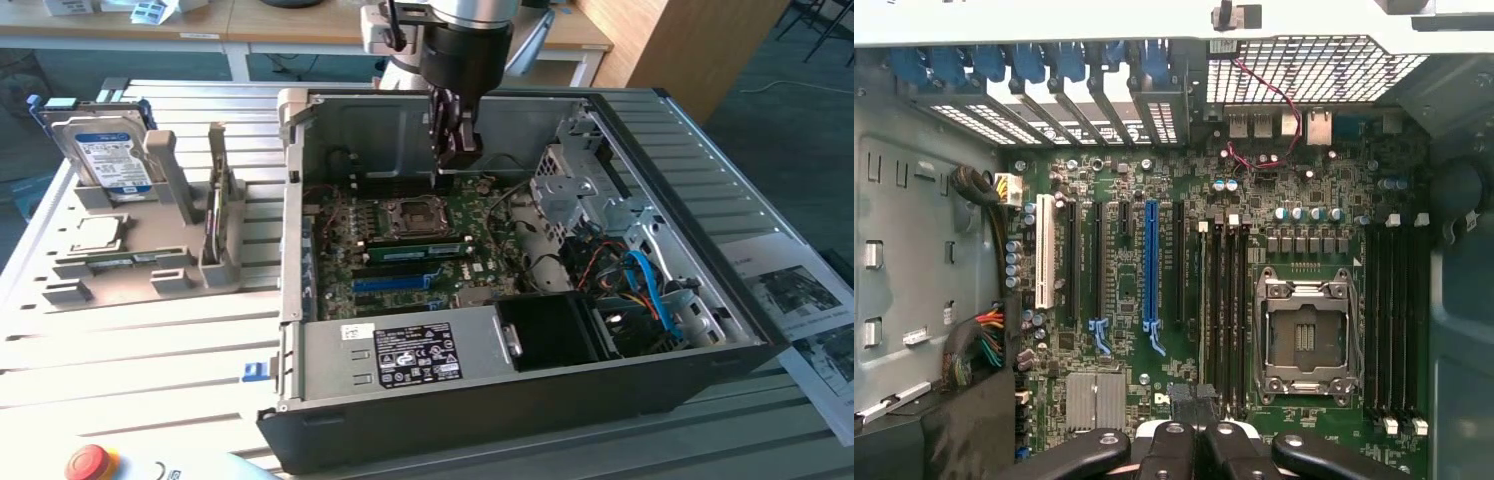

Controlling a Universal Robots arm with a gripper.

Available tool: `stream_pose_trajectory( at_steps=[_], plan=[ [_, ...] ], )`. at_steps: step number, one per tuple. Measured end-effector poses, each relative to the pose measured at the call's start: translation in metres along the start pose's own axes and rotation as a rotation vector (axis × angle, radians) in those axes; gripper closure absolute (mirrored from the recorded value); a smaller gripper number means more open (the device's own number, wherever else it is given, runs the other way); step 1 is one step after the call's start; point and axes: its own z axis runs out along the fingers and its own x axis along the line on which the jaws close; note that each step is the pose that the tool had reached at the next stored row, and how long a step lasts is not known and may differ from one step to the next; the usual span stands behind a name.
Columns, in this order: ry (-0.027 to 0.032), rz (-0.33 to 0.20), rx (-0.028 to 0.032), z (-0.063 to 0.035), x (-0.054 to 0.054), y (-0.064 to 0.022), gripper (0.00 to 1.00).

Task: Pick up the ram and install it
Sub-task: 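Press down the ram until it locks into place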

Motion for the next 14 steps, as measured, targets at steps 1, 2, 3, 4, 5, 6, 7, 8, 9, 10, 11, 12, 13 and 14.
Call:
stream_pose_trajectory(
  at_steps=[1, 2, 3, 4, 5, 6, 7, 8, 9, 10, 11, 12, 13, 14],
  plan=[
    [0.0000, 0.000, -0.0001, 0.0000, 0.0000, 0.0000, 0.90],
    [0.0000, 0.000, 0.0000, 0.0000, 0.0000, 0.0000, 0.90],
    [0.0000, 0.000, 0.0000, 0.0000, 0.0000, 0.0000, 0.90],
    [0.0000, 0.000, 0.0000, 0.0000, 0.0000, 0.0000, 0.90],
    [0.0000, 0.000, 0.0000, 0.0000, 0.0000, 0.0000, 0.90],
    [0.0000, 0.000, -0.0001, 0.0000, 0.0000, 0.0000, 0.90],
    [0.0000, 0.000, 0.0000, 0.0000, 0.0000, 0.0000, 0.90],
    [0.0000, 0.000, 0.0000, 0.0000, 0.0000, 0.0000, 0.90],
    [0.0000, 0.000, 0.0000, 0.0000, 0.0000, 0.0000, 0.90],
    [0.0000, 0.000, 0.0000, 0.0000, 0.0000, 0.0000, 0.90],
    [0.0000, 0.000, 0.0000, 0.0000, 0.0000, 0.0000, 0.90],
    [0.0000, 0.000, 0.0000, 0.0000, 0.0000, 0.0000, 0.90],
    [0.0000, 0.001, -0.0001, 0.0000, 0.0000, -0.0001, 0.90],
    [-0.0001, 0.004, -0.0005, 0.0000, 0.0000, -0.0001, 0.90]
  ],
)
